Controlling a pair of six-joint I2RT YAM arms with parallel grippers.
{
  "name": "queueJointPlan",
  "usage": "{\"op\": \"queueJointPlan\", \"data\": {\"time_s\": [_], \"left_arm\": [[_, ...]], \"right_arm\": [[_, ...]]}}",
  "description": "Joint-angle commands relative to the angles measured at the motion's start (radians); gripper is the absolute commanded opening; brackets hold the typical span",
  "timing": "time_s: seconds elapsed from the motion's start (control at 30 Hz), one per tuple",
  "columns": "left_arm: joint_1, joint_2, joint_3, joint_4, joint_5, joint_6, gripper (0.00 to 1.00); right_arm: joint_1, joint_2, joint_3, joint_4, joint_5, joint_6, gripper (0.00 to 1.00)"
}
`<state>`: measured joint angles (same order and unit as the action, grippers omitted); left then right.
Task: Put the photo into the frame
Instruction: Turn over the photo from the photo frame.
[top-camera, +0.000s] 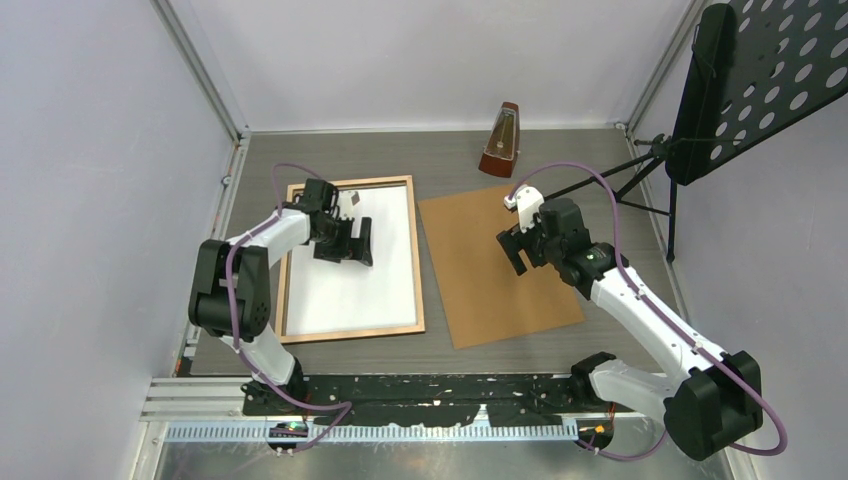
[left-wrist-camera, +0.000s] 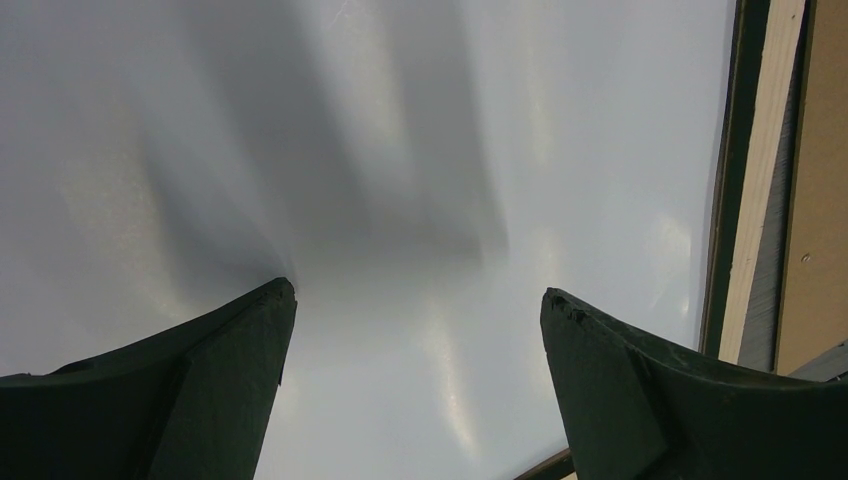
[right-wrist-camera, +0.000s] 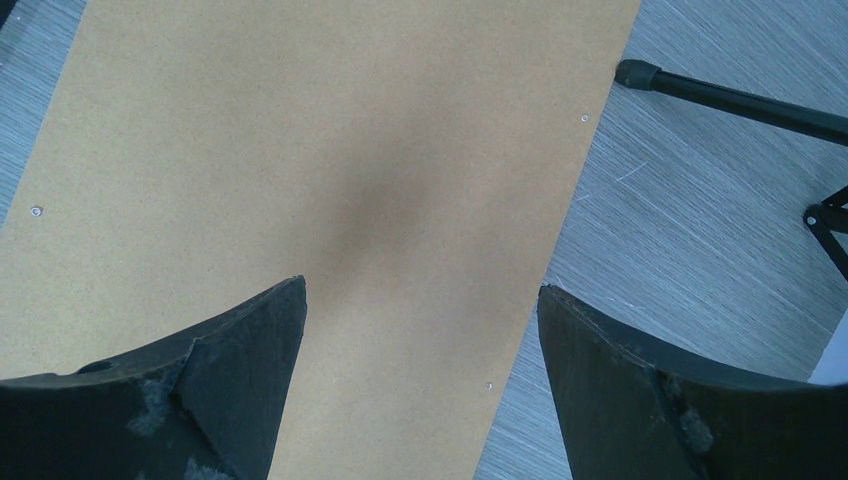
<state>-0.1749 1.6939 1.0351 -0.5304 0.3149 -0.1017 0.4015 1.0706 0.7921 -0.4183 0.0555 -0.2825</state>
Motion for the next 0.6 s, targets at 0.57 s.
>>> {"op": "queueJointPlan", "data": {"time_s": [0.57], "left_arm": [[0.005,-0.044,-0.014,0.040,-0.058,-0.010,0.96]], "right_arm": [[-0.016,-0.020,0.011,0.032,-0.032,0.014,0.92]]}}
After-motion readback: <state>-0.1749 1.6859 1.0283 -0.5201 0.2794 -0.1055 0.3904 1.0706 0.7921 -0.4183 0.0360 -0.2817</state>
